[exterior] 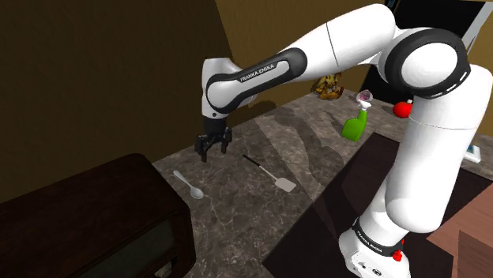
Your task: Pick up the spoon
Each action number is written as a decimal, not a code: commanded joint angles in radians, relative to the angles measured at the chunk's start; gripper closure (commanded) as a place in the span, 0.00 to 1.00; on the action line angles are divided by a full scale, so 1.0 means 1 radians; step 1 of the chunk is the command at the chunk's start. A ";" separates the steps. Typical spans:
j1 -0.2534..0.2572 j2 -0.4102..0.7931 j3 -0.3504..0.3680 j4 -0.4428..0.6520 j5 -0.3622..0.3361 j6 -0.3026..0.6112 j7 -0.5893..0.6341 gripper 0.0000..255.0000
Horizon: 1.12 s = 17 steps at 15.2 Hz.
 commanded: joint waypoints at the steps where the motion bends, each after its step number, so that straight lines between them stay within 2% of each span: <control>1: 0.018 0.081 0.003 0.065 -0.016 0.013 0.027 0.00; 10: 0.108 0.451 -0.011 0.440 -0.074 -0.007 0.115 0.00; 17: 0.115 0.504 -0.017 0.440 -0.079 0.046 0.110 0.00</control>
